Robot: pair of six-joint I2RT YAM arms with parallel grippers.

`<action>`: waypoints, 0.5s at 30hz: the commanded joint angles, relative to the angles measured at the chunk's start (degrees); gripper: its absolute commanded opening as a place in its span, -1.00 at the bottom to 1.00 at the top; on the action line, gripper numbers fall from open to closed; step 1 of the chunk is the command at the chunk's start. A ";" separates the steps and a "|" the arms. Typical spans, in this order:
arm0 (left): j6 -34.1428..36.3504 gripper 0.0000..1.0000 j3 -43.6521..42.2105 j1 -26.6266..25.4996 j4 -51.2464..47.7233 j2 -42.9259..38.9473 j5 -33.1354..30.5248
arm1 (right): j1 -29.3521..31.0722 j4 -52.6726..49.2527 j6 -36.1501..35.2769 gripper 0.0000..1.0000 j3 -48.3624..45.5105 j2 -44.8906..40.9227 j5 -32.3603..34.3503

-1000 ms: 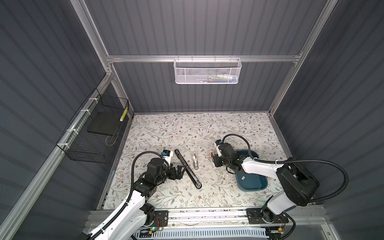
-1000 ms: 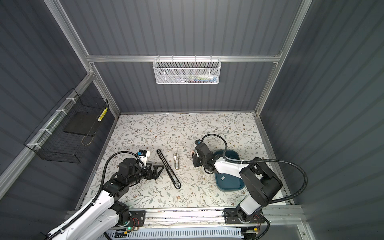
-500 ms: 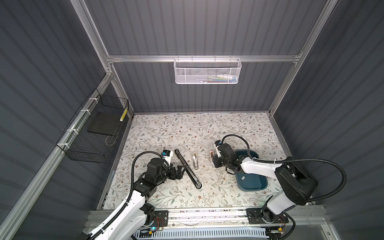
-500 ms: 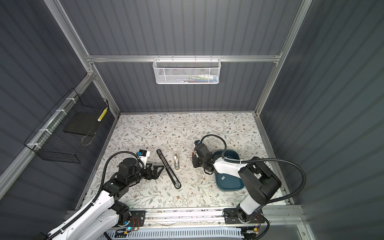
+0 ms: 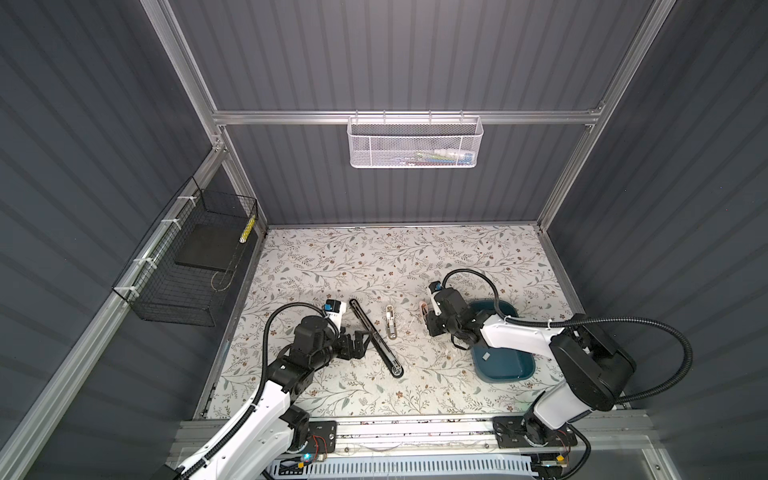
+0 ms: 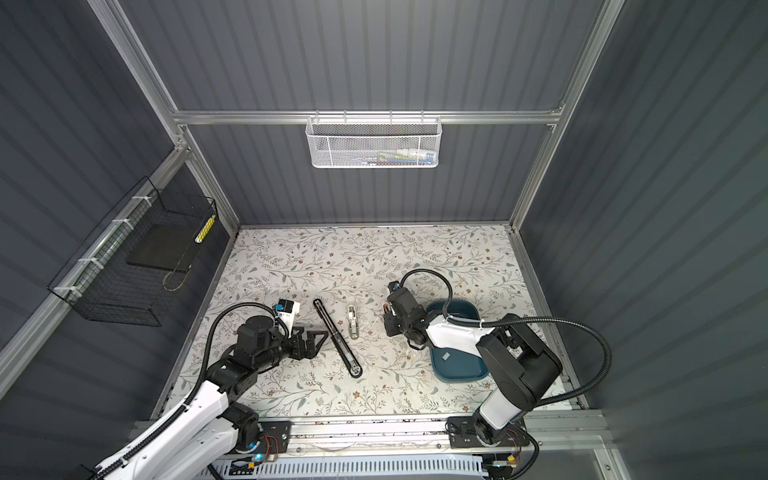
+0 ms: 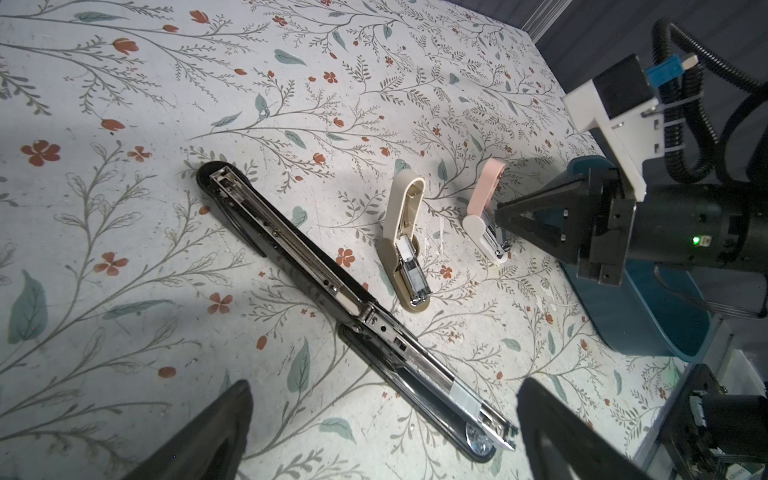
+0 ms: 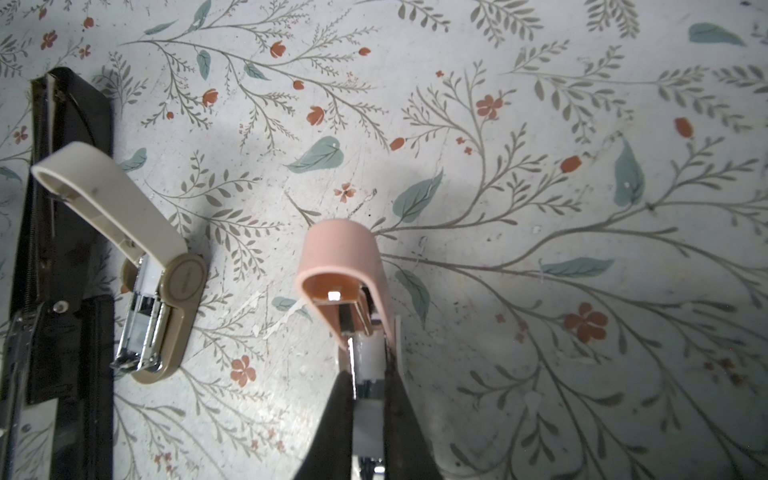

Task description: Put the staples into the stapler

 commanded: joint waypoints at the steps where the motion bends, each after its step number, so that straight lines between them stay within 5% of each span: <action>1: 1.09 0.99 -0.37 0.26 0.64 -0.32 0.91 | 0.67 -0.93 -2.61 -0.80 -0.34 -2.55 1.38; 15: 1.18 0.99 -0.34 0.15 0.68 -0.14 0.89 | 0.82 0.99 -6.85 -0.85 -0.64 0.46 1.93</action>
